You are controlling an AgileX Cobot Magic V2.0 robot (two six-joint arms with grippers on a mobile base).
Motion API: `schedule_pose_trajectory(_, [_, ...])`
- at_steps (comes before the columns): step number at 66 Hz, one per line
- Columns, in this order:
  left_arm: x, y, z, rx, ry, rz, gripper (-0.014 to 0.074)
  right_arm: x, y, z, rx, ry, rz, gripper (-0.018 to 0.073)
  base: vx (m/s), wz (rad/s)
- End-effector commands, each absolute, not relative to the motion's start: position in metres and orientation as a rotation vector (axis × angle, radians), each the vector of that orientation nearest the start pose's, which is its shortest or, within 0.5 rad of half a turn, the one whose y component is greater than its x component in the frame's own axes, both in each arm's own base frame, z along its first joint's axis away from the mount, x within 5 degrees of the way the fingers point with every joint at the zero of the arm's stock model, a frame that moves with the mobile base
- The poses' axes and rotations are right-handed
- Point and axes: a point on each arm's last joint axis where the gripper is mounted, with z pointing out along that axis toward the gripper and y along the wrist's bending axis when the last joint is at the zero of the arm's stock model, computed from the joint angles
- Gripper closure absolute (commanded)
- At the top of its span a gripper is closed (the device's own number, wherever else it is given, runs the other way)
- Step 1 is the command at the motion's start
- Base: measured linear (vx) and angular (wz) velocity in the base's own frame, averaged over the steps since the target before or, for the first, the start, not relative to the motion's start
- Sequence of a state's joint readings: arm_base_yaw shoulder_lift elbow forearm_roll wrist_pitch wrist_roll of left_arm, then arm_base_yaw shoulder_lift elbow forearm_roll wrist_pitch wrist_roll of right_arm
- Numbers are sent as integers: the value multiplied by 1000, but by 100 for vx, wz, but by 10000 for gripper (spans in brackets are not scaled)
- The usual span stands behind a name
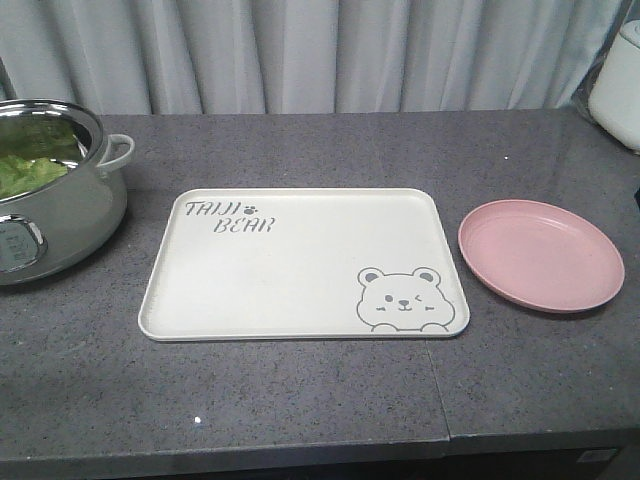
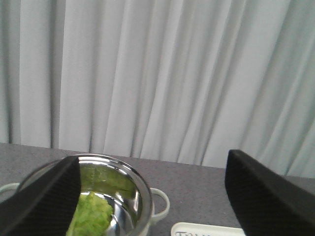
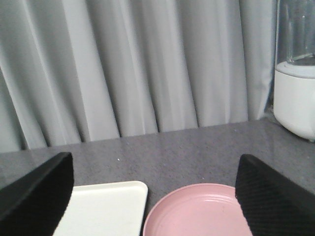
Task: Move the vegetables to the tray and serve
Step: 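Reach the left gripper over the pot toward the lettuce leaf, then close the left gripper on the lettuce leaf stem inside the pot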
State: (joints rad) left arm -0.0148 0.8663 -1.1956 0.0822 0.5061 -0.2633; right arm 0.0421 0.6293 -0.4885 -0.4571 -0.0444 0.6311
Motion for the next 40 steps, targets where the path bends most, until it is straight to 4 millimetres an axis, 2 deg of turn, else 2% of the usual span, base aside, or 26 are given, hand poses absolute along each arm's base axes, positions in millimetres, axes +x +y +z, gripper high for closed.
schedule_pose_trajectory(1, [195, 4, 501, -145, 1676, -39, 20, 138, 6, 337, 75, 1571, 156, -69, 0, 0])
schedule_pose_trajectory(2, [203, 5, 508, -147, 1687, -20, 20, 138, 6, 336, 75, 1580, 148, -68, 0, 0])
schedule_pose_trajectory(5, [229, 7, 510, -154, 1763, 21, 20, 138, 5, 334, 75, 1599, 130, -66, 0, 0])
schedule_pose_trajectory(10, [258, 12, 515, -161, 1881, 125, 20, 138, 4, 332, 73, 1624, 103, -63, 0, 0])
schedule_pose_trajectory(16, [295, 19, 509, -180, 2042, 240, 20, 138, 2, 330, 75, 1650, 79, -60, 0, 0])
schedule_pose_trajectory(22, [333, 25, 491, -196, 2196, 344, 20, 138, 2, 329, 72, 1660, 66, -55, 0, 0])
schedule_pose_trajectory(28, [360, 28, 474, -222, 2274, 370, 20, 138, 2, 329, 73, 1662, 65, -50, 0, 0])
schedule_pose_trajectory(34, [379, 29, 455, -216, 2319, 372, 20, 138, 1, 328, 72, 1666, 59, -47, 0, 0])
schedule_pose_trajectory(40, [393, 39, 435, -246, 2376, 380, 20, 138, 1, 327, 80, 1681, 51, -44, 0, 0])
